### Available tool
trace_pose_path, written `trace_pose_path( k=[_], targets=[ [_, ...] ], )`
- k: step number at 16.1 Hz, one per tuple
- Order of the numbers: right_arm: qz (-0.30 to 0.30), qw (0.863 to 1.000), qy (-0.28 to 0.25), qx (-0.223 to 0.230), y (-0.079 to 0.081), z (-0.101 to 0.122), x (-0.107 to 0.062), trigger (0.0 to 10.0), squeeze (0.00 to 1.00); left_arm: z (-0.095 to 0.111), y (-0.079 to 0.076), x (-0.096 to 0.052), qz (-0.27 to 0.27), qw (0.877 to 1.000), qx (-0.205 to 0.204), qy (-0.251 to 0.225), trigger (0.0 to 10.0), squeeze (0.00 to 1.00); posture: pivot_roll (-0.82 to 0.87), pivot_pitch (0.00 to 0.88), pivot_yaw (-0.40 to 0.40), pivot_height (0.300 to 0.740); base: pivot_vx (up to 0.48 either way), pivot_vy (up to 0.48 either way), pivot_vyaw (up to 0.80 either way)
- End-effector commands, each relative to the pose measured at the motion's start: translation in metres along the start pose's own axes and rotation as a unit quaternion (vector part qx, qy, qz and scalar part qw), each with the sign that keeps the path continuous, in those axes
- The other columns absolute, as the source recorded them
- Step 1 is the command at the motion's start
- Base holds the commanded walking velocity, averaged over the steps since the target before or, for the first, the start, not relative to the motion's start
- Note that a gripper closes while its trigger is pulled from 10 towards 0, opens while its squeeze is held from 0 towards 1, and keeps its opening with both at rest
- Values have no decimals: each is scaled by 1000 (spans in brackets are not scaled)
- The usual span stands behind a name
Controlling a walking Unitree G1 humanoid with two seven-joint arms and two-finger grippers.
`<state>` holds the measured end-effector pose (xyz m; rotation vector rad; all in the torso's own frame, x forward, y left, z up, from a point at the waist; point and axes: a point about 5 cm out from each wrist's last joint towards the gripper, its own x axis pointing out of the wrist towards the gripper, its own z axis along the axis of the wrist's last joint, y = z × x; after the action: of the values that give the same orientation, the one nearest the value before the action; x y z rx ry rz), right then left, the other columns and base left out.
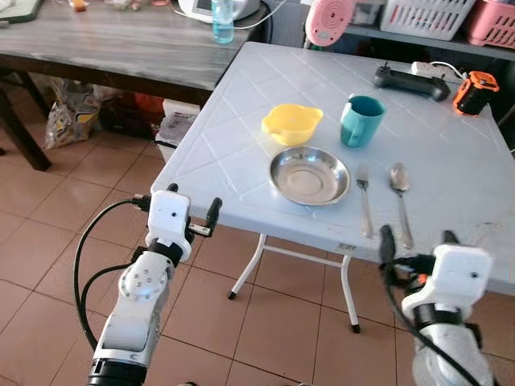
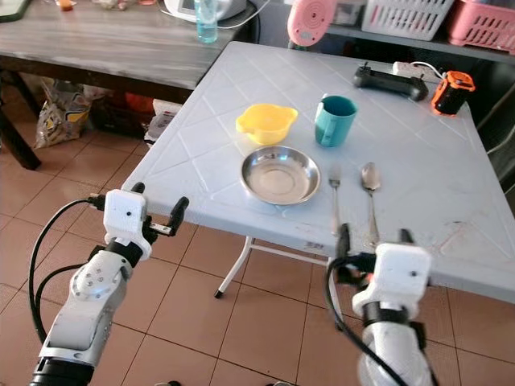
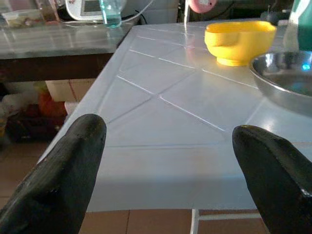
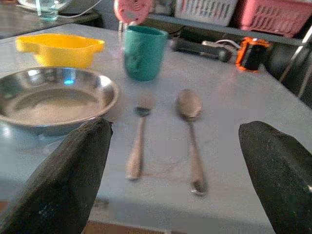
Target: Setting the table
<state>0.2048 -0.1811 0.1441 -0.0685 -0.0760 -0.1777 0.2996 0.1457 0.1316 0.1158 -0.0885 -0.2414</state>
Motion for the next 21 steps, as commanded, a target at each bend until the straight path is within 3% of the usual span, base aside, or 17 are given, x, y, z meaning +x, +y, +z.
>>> trace_pose_path(
  k=[1,7,21],
  targets=[
    [1,1000,-8,-4,-2,3,-3,10000,0,9,-1,1,-10,1000,-7,-19,10000,0,30,144,-45,740,0,0,0],
    [11,1000,-6,0,-1,3,-6,10000,0,11,-6,-2,-30,999,-17,-25,10000,0,27,136,-46,740,0,0,0],
    [24,1000,-3,-4,5,1,-8,10000,0,7,-10,-2,-51,998,-20,-14,10000,0,26,142,-40,740,286,0,0]
  ],
)
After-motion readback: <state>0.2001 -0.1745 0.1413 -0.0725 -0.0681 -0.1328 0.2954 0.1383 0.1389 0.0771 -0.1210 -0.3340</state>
